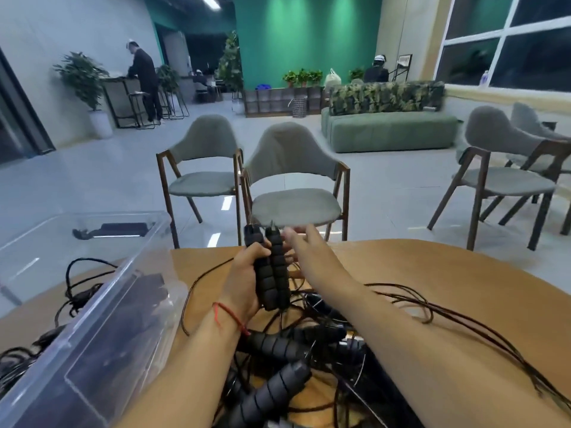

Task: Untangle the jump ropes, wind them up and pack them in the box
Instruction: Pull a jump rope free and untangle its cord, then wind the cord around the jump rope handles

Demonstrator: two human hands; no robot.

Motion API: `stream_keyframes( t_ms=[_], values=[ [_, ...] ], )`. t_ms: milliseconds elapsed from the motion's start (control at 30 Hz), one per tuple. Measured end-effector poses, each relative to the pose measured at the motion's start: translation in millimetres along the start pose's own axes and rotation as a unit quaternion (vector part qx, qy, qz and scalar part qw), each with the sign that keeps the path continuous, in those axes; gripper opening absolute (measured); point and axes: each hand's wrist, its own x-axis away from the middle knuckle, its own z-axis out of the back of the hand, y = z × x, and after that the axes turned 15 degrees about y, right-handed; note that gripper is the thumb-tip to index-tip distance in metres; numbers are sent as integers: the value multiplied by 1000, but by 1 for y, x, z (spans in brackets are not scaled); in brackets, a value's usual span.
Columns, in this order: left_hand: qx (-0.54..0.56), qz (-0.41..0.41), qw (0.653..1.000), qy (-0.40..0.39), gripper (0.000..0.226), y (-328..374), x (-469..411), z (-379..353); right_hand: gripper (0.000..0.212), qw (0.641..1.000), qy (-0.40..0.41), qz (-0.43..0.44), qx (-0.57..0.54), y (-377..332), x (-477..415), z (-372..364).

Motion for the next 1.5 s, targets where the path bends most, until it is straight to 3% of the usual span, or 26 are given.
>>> stream_keyframes(
  t_ms=[100, 267, 433, 600, 833, 967, 1133, 1333, 1500],
  values=[
    [42, 34, 999, -3, 67, -8, -21, -4, 30, 999, -41, -4, -26, 15, -4, -3],
    [-29, -46, 998, -18, 27, -22, -42, -16, 42, 993, -108, -21, -48, 35, -22, 4],
    [-106, -130, 984, -55, 48, -32, -51, -17, 62, 988, -125, -20, -90, 52, -34, 14],
    [-96, -156, 980, -72, 27, -36, -51, -17, 76, 987, -85, 20, -132, 52, -38, 16],
    [-90, -194, 975, -67, 28, -30, -45, -20, 59, 985, -132, 24, -107, 50, -31, 14],
    [-62, -163, 984, -38, 37, -30, -48, -19, 62, 986, -133, 42, -88, 46, -28, 13],
    [-73, -137, 986, -63, 34, -30, -43, -20, 61, 988, -118, 59, -81, 43, -27, 15],
    [-75, -138, 984, -82, 37, -28, -42, -20, 54, 988, -114, 31, -96, 42, -26, 13],
    [-112, -193, 972, -74, 35, -28, -41, -23, 41, 982, -126, -15, -143, 37, -25, 18]
  ],
)
